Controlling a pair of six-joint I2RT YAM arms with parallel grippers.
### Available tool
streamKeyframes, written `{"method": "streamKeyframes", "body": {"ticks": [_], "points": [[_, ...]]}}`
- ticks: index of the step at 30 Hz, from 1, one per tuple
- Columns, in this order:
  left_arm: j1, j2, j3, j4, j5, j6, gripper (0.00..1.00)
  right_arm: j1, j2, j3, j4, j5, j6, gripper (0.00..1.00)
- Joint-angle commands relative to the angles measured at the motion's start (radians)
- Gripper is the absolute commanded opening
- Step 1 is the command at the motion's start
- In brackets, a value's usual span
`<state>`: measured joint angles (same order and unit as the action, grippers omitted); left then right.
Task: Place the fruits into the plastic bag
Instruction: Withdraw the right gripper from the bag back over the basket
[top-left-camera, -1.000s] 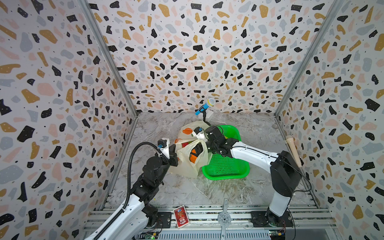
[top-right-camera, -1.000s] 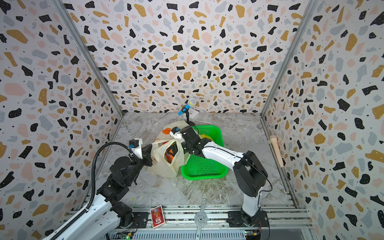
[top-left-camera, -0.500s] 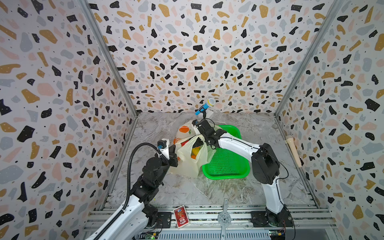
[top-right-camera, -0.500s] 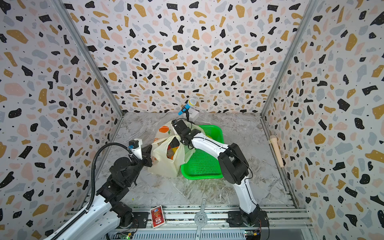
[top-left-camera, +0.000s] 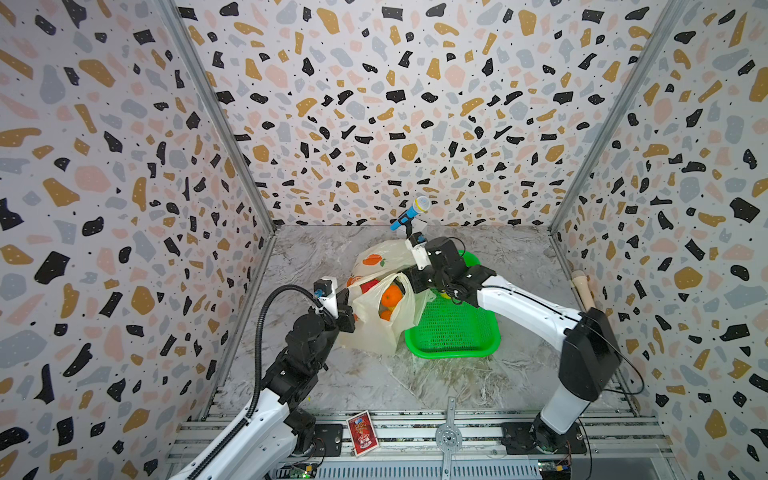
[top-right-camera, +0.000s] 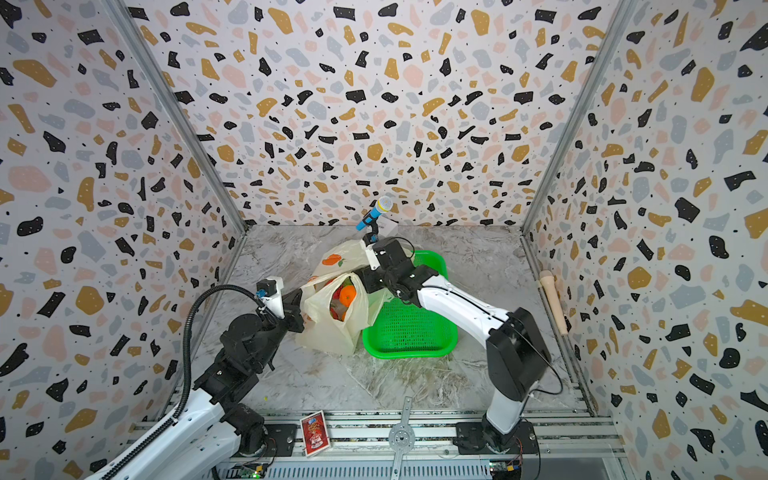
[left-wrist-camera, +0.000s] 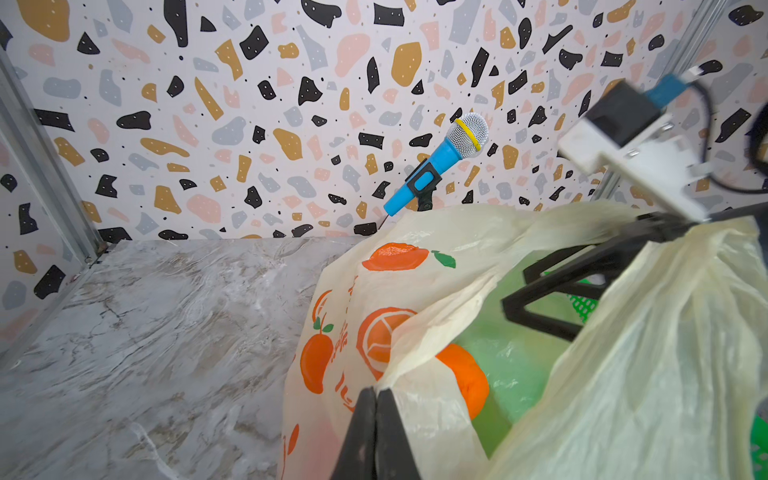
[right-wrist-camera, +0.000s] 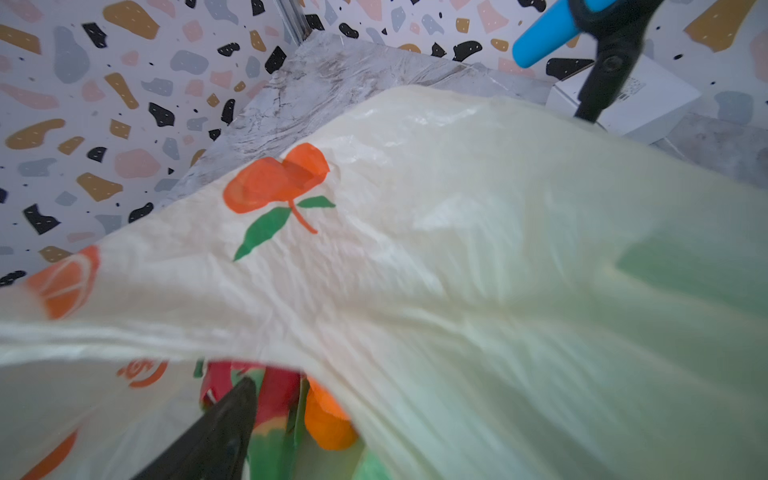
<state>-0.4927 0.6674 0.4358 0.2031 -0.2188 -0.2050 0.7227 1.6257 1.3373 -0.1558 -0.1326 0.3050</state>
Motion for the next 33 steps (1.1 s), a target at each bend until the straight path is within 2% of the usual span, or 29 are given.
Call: {"method": "streamKeyframes", "body": {"ticks": [1,5,9,13,17,25,33], "points": [[0.003,0.007,0.003,0.073,-0.016,-0.008,0.00,-0.035,-0.134,-0.100,0.114,-0.117,0.031,0.91],[0.003,0.015,0.003,0.077,-0.018,-0.008,0.00,-0.081,-0.263,-0.209,0.159,-0.168,0.061,0.90],[0.003,0.023,0.005,0.078,-0.013,-0.010,0.00,-0.168,-0.355,-0.288,0.220,-0.213,0.120,0.90],[0.003,0.025,0.005,0.079,-0.010,-0.014,0.00,-0.266,-0.392,-0.336,0.261,-0.241,0.181,0.89],[0.003,0.021,0.006,0.073,-0.011,-0.013,0.00,-0.324,-0.359,-0.327,0.227,-0.334,0.186,0.89],[0.003,0.021,0.003,0.073,-0.003,-0.004,0.00,-0.290,-0.262,-0.300,0.179,-0.482,0.156,0.89],[0.003,0.032,0.009,0.073,0.005,-0.001,0.00,-0.175,-0.153,-0.203,0.027,-0.638,0.020,0.90]]}}
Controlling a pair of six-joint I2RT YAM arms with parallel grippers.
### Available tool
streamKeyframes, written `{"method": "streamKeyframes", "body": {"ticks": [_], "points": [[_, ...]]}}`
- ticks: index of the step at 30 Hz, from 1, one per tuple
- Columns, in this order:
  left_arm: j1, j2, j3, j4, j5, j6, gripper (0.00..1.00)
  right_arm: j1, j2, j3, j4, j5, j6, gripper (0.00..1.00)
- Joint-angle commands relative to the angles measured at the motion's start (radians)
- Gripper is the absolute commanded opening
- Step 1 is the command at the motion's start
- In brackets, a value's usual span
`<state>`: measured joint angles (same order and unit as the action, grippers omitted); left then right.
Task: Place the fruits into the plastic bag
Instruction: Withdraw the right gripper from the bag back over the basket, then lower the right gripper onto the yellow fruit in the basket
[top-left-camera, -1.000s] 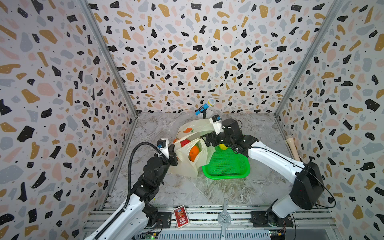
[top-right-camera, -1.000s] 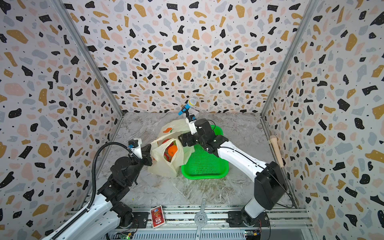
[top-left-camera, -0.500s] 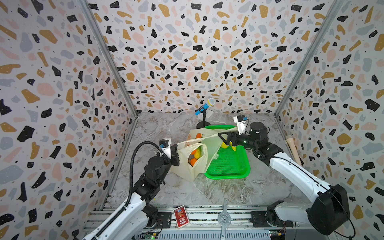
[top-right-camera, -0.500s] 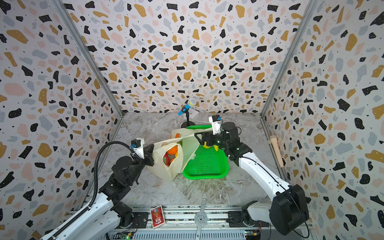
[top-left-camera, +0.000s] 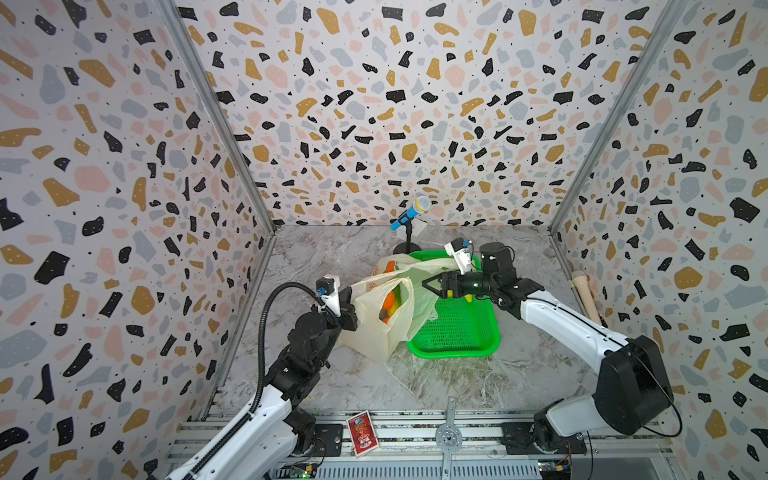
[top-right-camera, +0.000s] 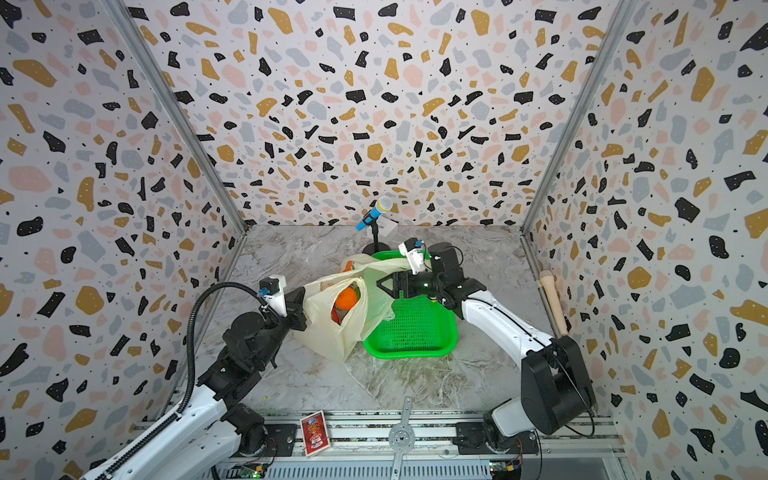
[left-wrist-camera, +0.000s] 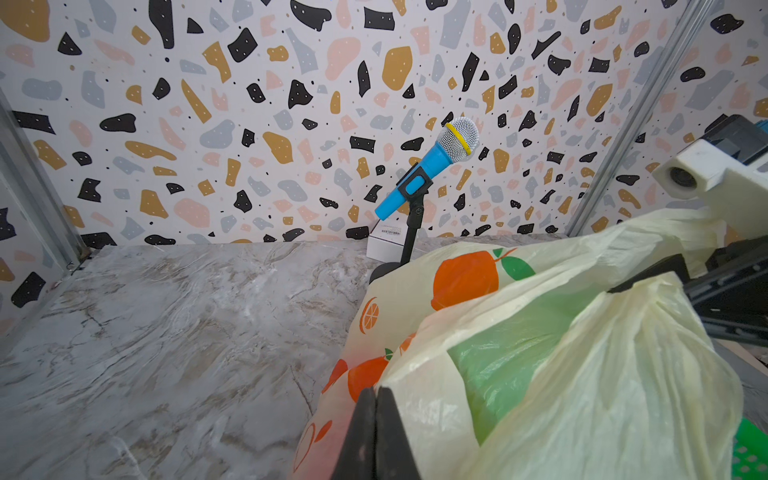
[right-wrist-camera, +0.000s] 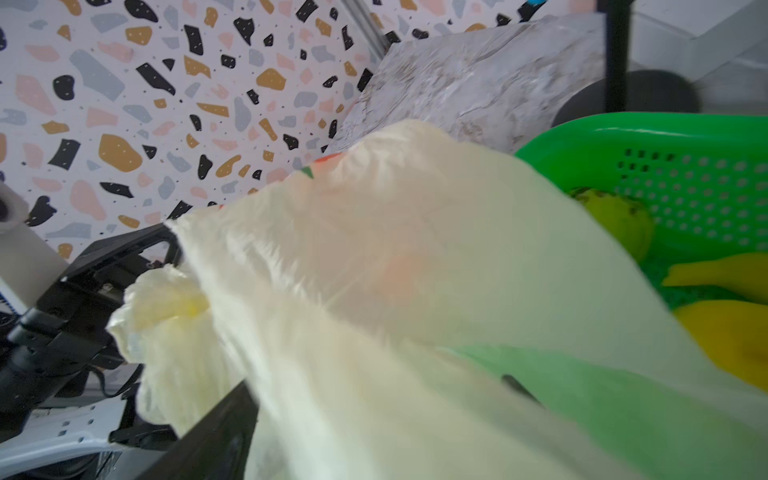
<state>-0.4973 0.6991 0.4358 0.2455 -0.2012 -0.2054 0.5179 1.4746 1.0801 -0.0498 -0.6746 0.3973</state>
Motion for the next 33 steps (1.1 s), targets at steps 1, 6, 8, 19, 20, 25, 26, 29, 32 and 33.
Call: {"method": "streamKeyframes", "body": {"ticks": [1,6,8,19,20,25,26,29,32,33], "points": [[0.007,0.001,0.006,0.031,-0.013,-0.001,0.00,0.041,0.007,0.064,-0.105,-0.114,-0.090,0.90],[0.008,0.008,0.006,0.038,-0.009,-0.003,0.00,0.062,-0.014,0.055,-0.136,-0.143,-0.112,0.90],[0.008,0.010,0.007,0.039,-0.010,-0.003,0.00,0.051,-0.057,0.046,-0.138,-0.102,-0.117,0.90],[0.008,0.023,0.006,0.053,-0.016,-0.009,0.00,-0.211,-0.246,0.045,-0.044,-0.219,-0.005,0.89],[0.008,0.023,0.007,0.053,-0.018,-0.010,0.00,-0.242,-0.253,0.038,-0.013,-0.216,0.027,0.90],[0.007,0.019,0.007,0.053,-0.019,-0.013,0.00,-0.348,-0.222,0.009,0.120,-0.196,0.192,0.89],[0.008,0.020,0.008,0.051,-0.021,-0.013,0.00,-0.354,-0.210,0.012,0.116,-0.163,0.207,0.89],[0.008,0.015,0.011,0.047,-0.023,-0.012,0.00,-0.358,-0.148,0.068,-0.005,0.033,0.196,0.88],[0.008,0.013,0.011,0.047,-0.027,-0.009,0.00,-0.356,-0.055,0.138,-0.123,0.177,0.172,0.86],[0.008,0.012,0.011,0.047,-0.027,-0.009,0.00,-0.357,-0.019,0.159,-0.158,0.224,0.168,0.86]]}}
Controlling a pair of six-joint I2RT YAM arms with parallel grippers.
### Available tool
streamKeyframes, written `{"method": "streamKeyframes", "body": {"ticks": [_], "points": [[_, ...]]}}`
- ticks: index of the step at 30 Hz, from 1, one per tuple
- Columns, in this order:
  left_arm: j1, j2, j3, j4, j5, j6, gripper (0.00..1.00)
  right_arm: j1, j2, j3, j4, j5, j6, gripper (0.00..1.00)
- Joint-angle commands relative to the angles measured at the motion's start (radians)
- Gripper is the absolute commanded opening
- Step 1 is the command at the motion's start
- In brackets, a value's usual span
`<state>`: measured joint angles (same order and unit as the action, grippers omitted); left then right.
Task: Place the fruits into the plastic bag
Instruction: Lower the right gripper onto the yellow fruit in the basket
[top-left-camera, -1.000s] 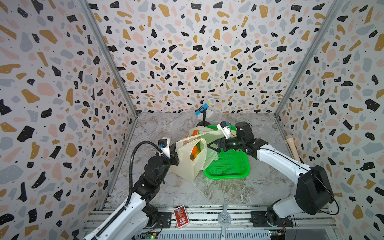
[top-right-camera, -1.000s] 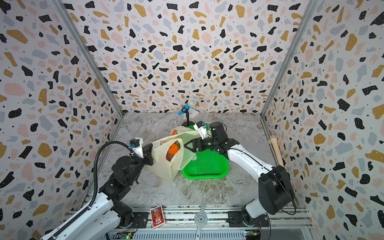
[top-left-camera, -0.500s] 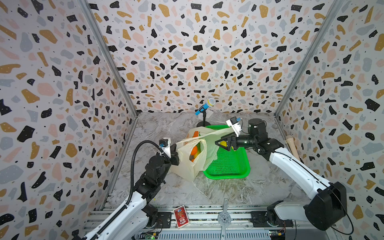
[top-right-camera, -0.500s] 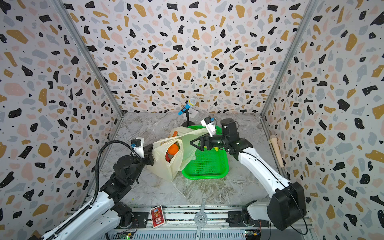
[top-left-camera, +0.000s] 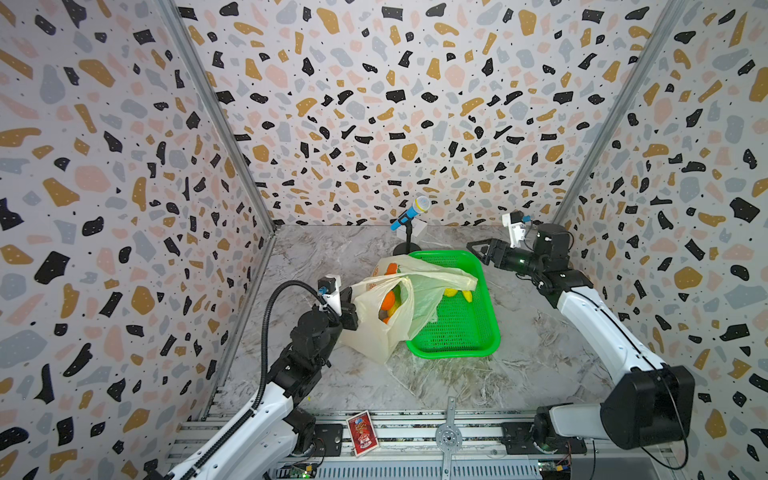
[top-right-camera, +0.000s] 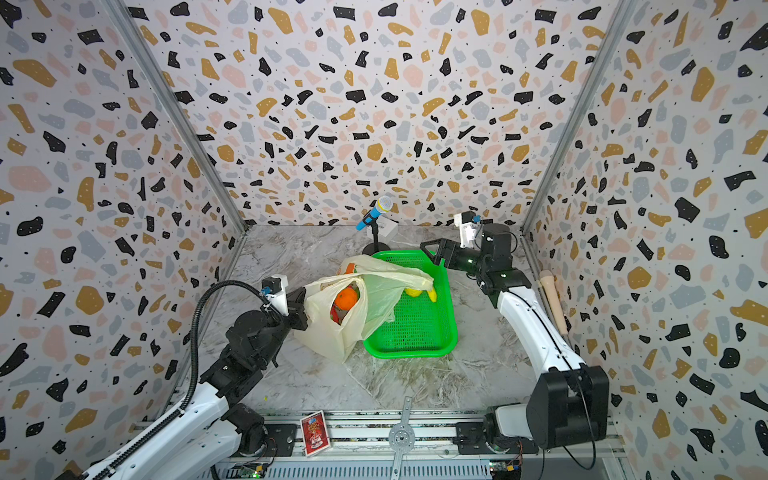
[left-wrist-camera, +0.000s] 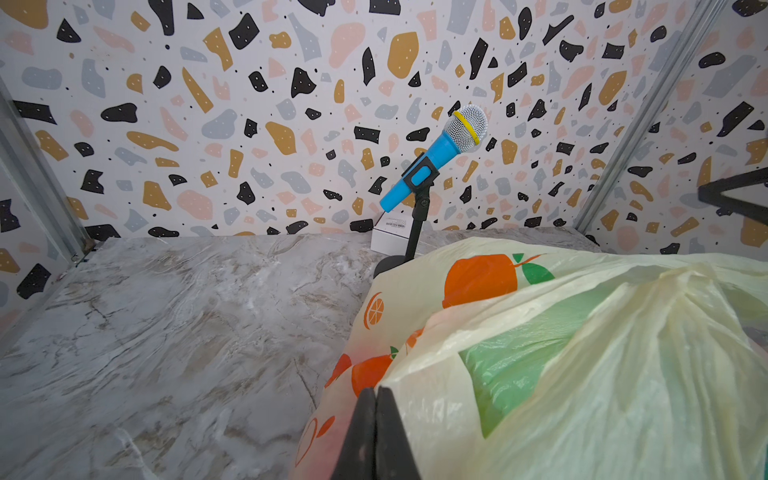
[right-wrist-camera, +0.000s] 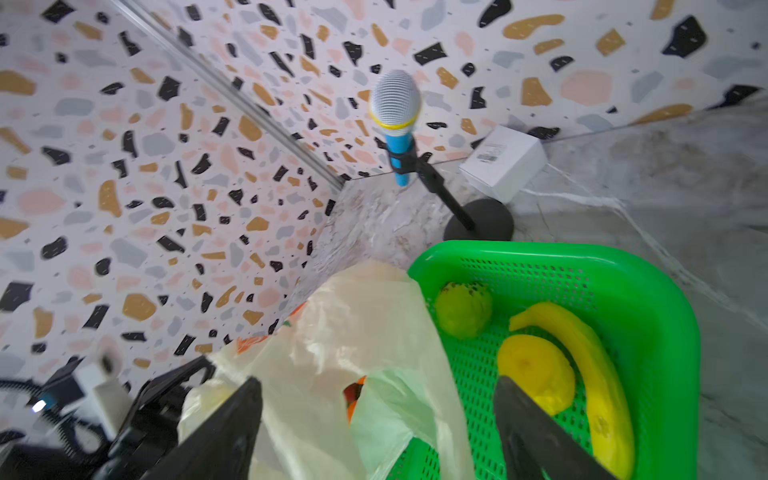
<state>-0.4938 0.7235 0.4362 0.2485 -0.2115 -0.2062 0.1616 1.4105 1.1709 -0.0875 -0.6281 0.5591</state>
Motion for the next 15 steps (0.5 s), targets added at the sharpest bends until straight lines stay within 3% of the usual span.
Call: {"method": "streamKeyframes", "body": {"ticks": [1,6,15], "points": [[0.004,-0.011,0.011,0.044,-0.017,-0.009,0.00,0.000,0.084,0.087,-0.150,0.222,-0.004,0.84],[0.004,-0.012,0.010,0.046,-0.016,-0.009,0.00,0.025,0.286,0.217,-0.258,0.274,-0.079,0.77],[0.004,-0.034,-0.004,0.042,-0.033,-0.001,0.00,0.146,0.504,0.370,-0.398,0.355,-0.195,0.76]]}}
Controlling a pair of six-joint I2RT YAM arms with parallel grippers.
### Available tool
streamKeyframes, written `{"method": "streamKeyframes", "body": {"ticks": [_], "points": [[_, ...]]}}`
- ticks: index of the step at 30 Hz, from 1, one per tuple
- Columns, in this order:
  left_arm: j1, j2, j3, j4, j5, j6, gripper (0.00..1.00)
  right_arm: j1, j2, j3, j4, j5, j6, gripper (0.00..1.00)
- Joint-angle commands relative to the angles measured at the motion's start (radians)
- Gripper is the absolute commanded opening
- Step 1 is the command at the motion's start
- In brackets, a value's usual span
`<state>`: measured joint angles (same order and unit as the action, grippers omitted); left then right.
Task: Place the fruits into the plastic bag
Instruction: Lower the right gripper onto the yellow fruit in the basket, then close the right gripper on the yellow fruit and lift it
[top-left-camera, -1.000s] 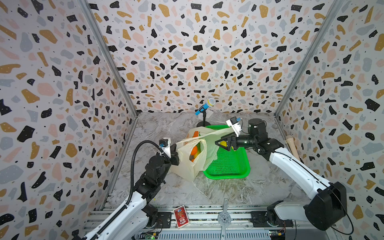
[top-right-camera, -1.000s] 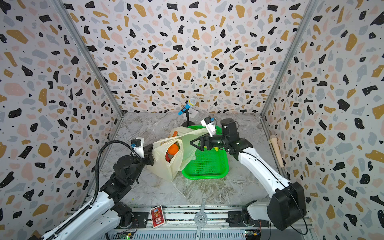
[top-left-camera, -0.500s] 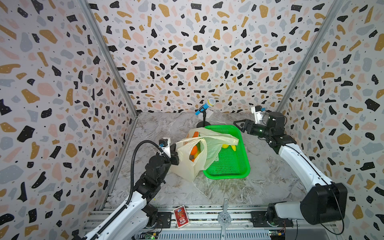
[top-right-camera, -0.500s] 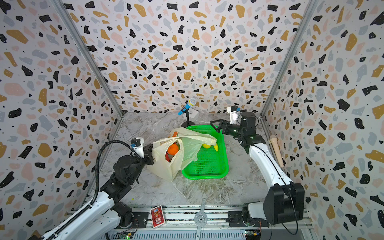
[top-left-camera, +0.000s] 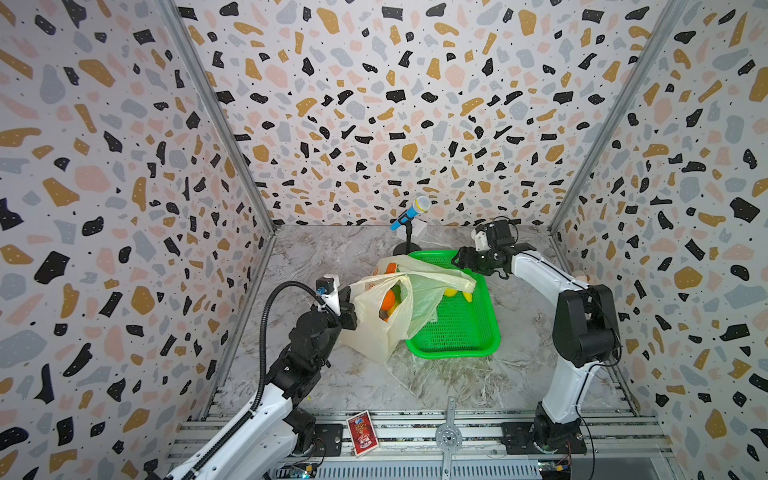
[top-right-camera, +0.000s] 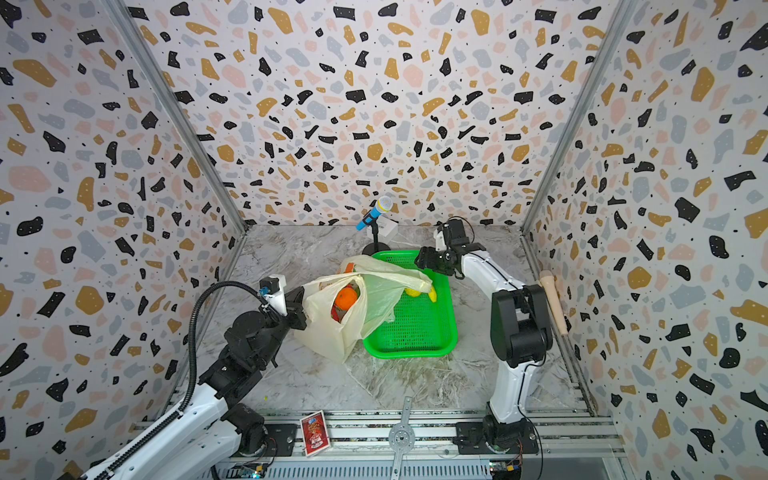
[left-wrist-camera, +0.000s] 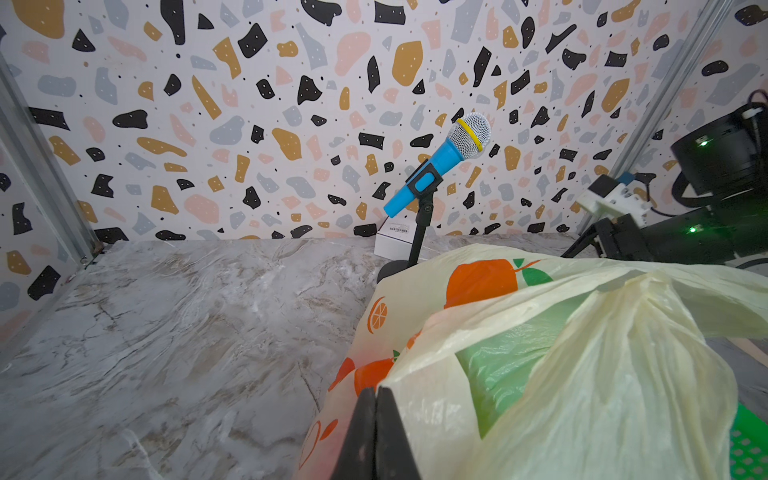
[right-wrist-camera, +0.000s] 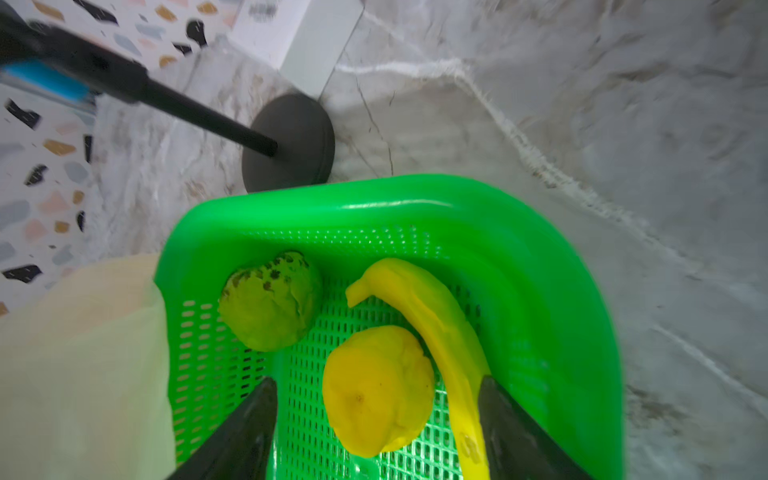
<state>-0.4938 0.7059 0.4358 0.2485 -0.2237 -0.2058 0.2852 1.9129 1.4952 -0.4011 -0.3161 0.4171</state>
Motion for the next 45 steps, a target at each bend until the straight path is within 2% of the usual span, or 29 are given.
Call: {"method": "streamKeyframes", "body": {"ticks": [1,16,22,28,30,32,38,43,45], "points": [[0.004,-0.018,-0.005,0.040,-0.022,-0.001,0.00,0.030,0.015,0.047,-0.087,0.044,-0.056,0.76],[0.004,-0.018,-0.007,0.042,-0.022,0.002,0.00,0.112,0.140,0.076,-0.113,0.161,-0.089,0.73],[0.004,-0.015,-0.002,0.041,-0.022,0.003,0.00,0.124,0.137,0.078,-0.099,0.173,-0.077,0.52],[0.004,-0.019,0.000,0.038,-0.022,0.003,0.00,0.106,-0.045,-0.025,-0.005,0.164,-0.072,0.47],[0.004,-0.018,0.000,0.038,-0.020,-0.001,0.00,0.081,-0.128,-0.065,0.025,0.158,-0.059,0.38],[0.004,-0.018,-0.003,0.039,-0.018,-0.002,0.00,0.050,-0.201,-0.095,0.045,0.151,-0.043,0.35],[0.004,-0.023,-0.003,0.041,-0.012,-0.006,0.00,0.020,-0.434,-0.127,0.088,0.186,-0.079,0.37],[0.004,-0.022,-0.005,0.045,-0.008,-0.008,0.00,0.083,-0.626,-0.182,0.188,0.202,-0.137,0.38],[0.004,-0.021,-0.005,0.045,-0.009,-0.008,0.00,0.118,-0.669,-0.194,0.206,0.142,-0.165,0.39]]}}
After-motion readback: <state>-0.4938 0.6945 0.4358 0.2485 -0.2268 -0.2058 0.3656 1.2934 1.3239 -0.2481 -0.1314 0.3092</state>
